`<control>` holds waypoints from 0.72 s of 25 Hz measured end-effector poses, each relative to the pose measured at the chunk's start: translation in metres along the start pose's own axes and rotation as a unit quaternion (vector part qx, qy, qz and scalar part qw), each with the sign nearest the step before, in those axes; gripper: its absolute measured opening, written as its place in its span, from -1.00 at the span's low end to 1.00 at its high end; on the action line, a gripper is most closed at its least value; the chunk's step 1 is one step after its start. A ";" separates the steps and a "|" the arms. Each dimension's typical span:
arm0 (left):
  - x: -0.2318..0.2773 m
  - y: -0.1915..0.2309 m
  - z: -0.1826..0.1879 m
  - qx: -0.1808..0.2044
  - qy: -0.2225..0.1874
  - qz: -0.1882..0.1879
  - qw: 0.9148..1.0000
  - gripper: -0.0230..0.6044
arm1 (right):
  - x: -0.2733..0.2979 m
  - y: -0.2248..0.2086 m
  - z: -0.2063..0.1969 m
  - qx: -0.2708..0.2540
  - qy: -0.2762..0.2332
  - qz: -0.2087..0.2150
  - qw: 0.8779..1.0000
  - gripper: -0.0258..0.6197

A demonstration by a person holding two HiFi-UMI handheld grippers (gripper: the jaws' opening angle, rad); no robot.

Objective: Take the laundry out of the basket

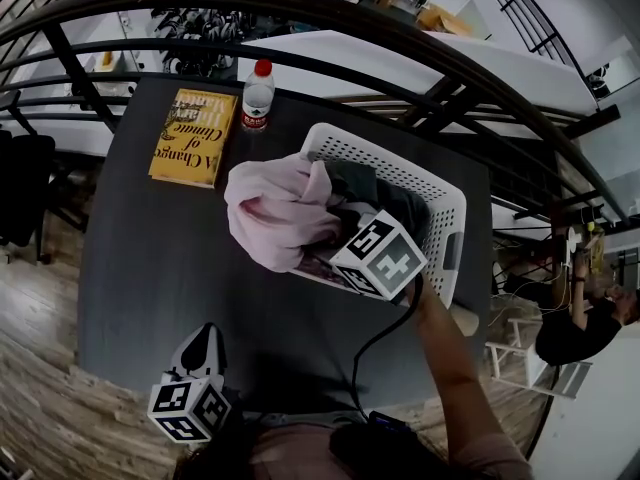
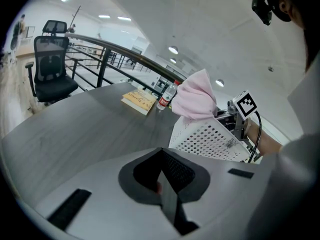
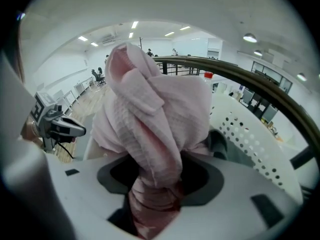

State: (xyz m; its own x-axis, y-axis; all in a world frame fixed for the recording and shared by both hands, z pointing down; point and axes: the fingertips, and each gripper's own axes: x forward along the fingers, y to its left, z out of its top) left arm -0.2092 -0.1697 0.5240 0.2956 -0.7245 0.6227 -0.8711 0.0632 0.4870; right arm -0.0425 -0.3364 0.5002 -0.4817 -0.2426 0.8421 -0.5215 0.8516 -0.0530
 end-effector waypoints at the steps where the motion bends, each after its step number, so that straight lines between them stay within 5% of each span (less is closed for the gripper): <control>1: 0.000 0.000 0.000 0.000 -0.001 -0.001 1.000 -0.93 | -0.001 0.000 0.000 -0.001 -0.002 -0.001 1.000 -0.15; 8: -0.008 0.001 0.001 0.001 -0.007 -0.001 1.000 -0.93 | -0.014 0.001 0.003 -0.006 -0.016 -0.021 1.000 -0.55; 18: -0.021 -0.007 0.005 0.010 -0.021 -0.013 1.000 -0.93 | -0.045 0.005 0.011 -0.024 -0.039 -0.072 0.996 -0.65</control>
State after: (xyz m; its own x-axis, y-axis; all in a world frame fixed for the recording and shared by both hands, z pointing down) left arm -0.2115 -0.1582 0.5040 0.3029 -0.7535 0.5835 -0.8707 0.0302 0.4909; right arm -0.0313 -0.3264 0.4562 -0.4575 -0.3982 0.7951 -0.5561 0.8258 0.0935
